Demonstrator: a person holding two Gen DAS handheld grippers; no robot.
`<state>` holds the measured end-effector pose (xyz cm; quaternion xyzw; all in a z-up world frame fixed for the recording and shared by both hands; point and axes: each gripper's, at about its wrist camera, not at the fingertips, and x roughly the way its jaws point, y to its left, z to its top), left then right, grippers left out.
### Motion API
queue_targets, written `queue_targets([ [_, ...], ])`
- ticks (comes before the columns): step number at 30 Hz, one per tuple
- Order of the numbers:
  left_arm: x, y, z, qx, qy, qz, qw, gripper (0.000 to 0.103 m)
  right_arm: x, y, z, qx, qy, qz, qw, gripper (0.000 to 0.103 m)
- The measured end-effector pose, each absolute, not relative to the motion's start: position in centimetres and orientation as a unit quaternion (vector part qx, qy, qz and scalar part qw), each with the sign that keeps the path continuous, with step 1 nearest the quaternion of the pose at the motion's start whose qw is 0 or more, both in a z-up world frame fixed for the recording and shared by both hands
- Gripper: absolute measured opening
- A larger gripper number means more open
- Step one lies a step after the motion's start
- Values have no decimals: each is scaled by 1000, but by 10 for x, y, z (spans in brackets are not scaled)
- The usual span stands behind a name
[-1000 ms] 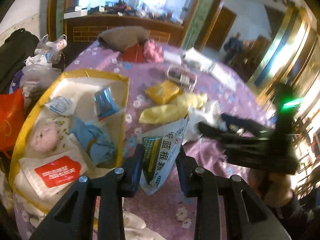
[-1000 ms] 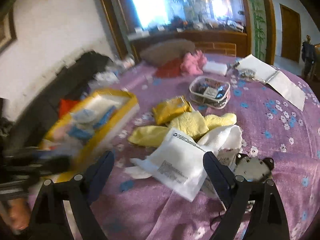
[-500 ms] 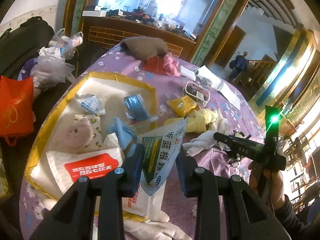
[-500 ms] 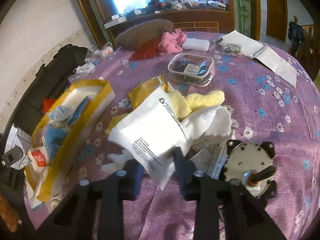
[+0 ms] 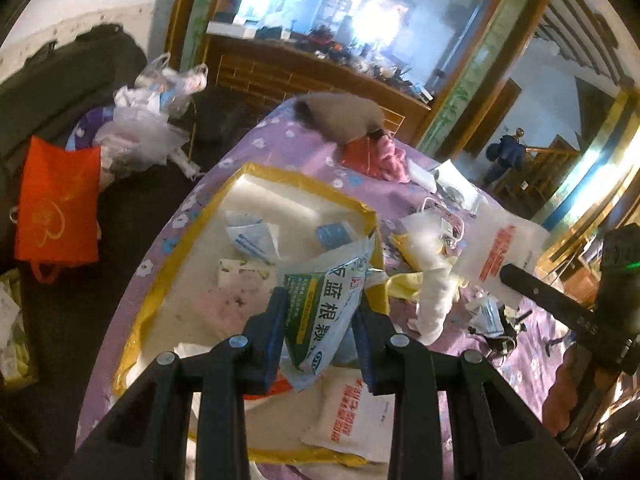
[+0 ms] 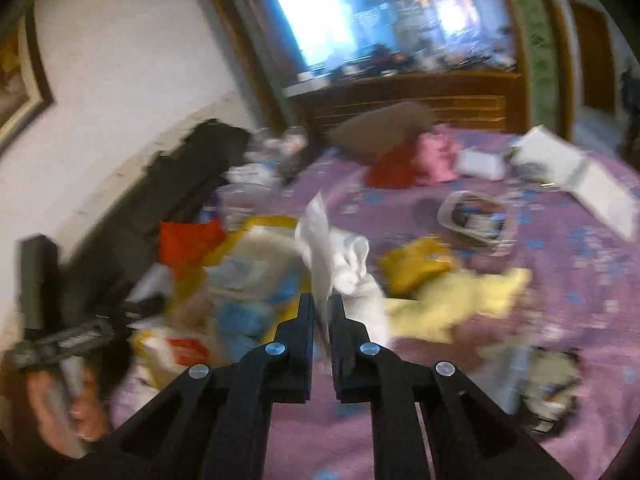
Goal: Organize soft objects
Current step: 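Lower the green-label bag and white packet into the tray and open both tools, then grasp the crumpled white towel with the left tool while the right tool reaches the yellow cloth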
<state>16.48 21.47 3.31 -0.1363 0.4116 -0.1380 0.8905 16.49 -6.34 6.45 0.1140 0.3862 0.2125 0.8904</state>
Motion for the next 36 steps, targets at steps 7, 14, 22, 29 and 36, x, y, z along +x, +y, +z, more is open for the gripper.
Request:
queue_targets([
  [7,175,219,16,-137,427,-135,884,31,160,-68,60,174,402,242,866,7],
  [14,180,209,10,-127,429,-138,884,31,141,-84,68,148,386,225,882,7],
  [22,214,210,14,-86,434,-97,892,31,207,2,34,132,430,282,847,7],
  [29,279,203,-7,-69,470,-80,877,33,275,37,-12,153,480,264,822,9],
  [36,270,207,-1,-83,456,-95,881,77,257,8,2,159,467,267,828,45],
])
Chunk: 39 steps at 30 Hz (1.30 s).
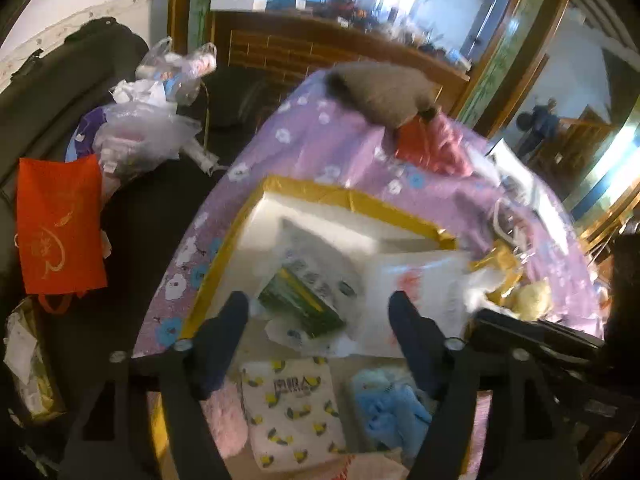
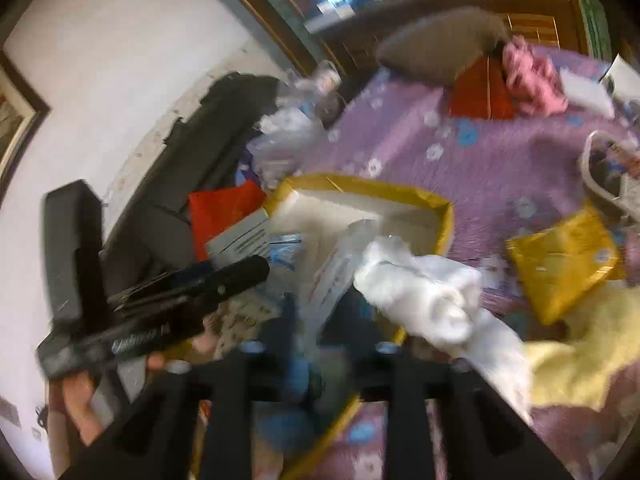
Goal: Organize soft objects
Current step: 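Grasp the crumpled white towel with the left tool while the right tool reaches the yellow cloth, then grasp the yellow cloth with the right tool while the left tool carries the white towel to the tray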
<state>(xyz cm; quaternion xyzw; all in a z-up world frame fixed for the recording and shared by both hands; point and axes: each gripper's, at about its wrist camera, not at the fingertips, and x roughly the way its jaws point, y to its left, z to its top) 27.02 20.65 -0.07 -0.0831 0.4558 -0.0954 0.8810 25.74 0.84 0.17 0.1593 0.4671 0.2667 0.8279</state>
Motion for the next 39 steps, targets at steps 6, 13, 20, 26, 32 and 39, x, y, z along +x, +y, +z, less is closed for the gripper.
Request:
queue_targets([
  [6,227,203,35,-72,406,-78,908,91,198,-51,48,150,399,245,871,76],
  [13,195,139,48,-93,427,-169,883,91,184,-124,37,162,410,142,887,76],
  [20,234,55,-1,-54,507,-165,845,84,177,-162,11,216,397,134,882,74],
  [26,255,25,-30,-25,534,-123,836,65,165,-162,23,215,371,147,891,74],
  [32,256,23,-39,-38,545,-124,828,39,164,-161,22,226,372,158,886,75],
  [39,203,75,13,-93,469,-158,864,38,174,-143,20,227,395,173,873,74],
])
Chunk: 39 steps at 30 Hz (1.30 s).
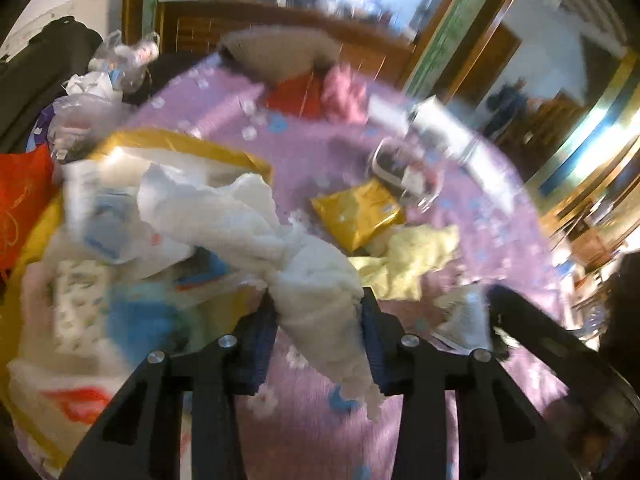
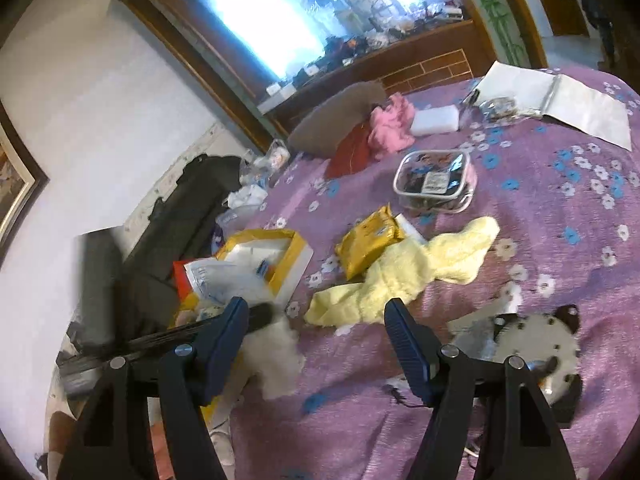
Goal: Organize soft objects
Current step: 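Grasp the yellow cloth with the right tool while the left tool carries the white towel to the tray, then lower the white towel and yellow cloth into the tray and open both tools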
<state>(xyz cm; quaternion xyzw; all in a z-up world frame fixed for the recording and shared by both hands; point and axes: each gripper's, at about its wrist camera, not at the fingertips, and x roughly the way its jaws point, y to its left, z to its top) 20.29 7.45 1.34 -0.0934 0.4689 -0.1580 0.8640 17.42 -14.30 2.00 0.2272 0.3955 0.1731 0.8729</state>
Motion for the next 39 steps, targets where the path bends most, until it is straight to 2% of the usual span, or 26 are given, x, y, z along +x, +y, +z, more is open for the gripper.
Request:
queue_targets([
  [9,154,154,38,-131,416,-155,886,38,233,-109,-26,205,498,38,842,74],
  [14,154,189,36,-138,411,-137,891,39,249,-114,-43,215,501,-24,838,74],
  [15,155,194,35,-139,412,-136,890,39,253,-116,-47,215,504,-31,836,66],
  [16,155,199,34,-142,413,-132,890,39,254,-119,-53,216,510,-38,832,51],
  [19,153,211,33,-149,414,-130,888,39,248,-120,-47,208,502,-38,839,42],
  [25,147,225,34,-144,412,-126,891,39,202,-110,-8,181,463,11,868,40],
  [29,153,230,38,-116,417,-118,894,39,174,-73,50,99,394,119,906,40],
  [32,161,229,36,-89,422,-126,893,39,172,-46,72,84,386,205,896,40],
  [39,190,235,12,-86,461,-131,873,39,201,12,58,39,410,263,872,41],
])
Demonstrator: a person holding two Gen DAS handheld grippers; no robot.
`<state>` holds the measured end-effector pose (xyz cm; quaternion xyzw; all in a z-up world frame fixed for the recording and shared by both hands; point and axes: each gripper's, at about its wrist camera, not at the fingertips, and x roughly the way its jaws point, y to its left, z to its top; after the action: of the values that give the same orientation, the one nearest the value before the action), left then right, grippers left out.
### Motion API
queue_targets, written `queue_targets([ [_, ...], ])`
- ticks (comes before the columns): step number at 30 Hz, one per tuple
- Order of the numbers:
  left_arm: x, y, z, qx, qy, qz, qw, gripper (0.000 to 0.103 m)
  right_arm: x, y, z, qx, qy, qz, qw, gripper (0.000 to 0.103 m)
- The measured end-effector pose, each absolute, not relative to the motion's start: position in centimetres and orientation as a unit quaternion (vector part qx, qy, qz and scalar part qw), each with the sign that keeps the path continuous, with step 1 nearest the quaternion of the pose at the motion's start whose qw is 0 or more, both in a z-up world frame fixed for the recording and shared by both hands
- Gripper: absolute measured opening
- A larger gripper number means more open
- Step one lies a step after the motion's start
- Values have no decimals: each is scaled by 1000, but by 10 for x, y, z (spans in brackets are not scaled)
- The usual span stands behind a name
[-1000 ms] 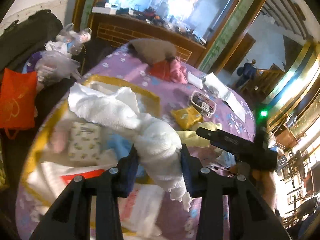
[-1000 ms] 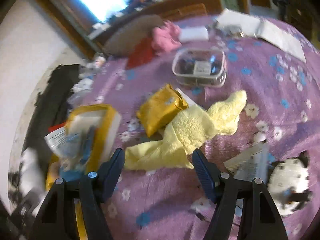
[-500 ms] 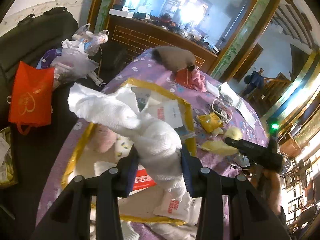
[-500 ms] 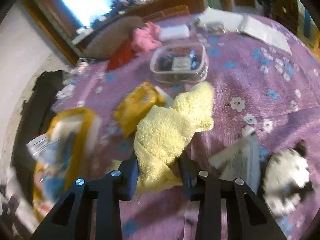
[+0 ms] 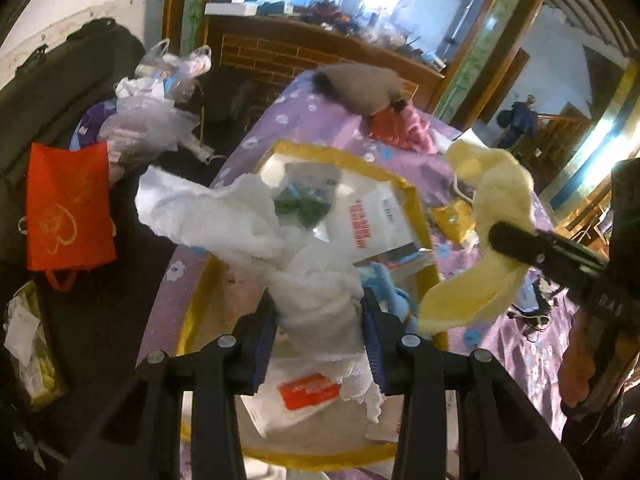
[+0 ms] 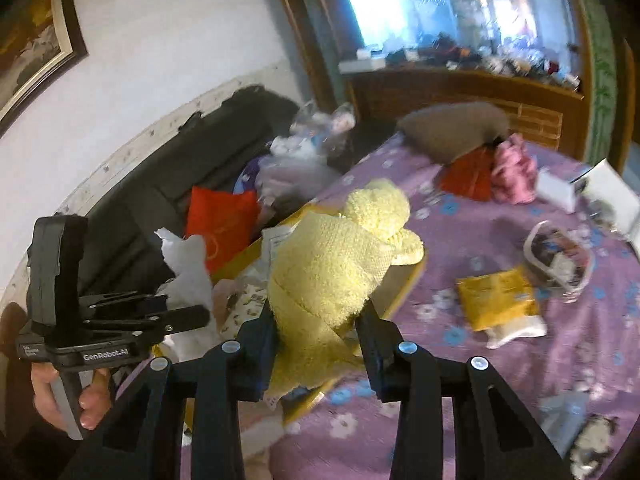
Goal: Organize soft objects
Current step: 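Lower the white towel and yellow cloth into the tray and open both tools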
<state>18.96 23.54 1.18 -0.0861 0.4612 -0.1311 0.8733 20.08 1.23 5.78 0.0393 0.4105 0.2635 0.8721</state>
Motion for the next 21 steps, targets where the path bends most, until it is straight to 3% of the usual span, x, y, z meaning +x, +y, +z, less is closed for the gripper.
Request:
queue_targets([
  [9,209,242,-7,-99,467,-113,872,42,247,38,15,67,443,281,849,44],
  [10,209,242,-7,-107,463,-118,872,48,250,40,14,73,441,284,848,45],
  [11,209,241,-7,-110,463,-121,871,60,252,42,12,80,439,291,847,46],
  [14,204,237,-3,-118,452,-117,876,80,254,46,10,91,435,297,845,61],
  [17,194,231,8,-99,444,-96,886,81,243,33,24,99,419,284,857,71],
  [21,161,211,37,-69,407,-91,906,81,197,4,53,102,393,283,869,75],
])
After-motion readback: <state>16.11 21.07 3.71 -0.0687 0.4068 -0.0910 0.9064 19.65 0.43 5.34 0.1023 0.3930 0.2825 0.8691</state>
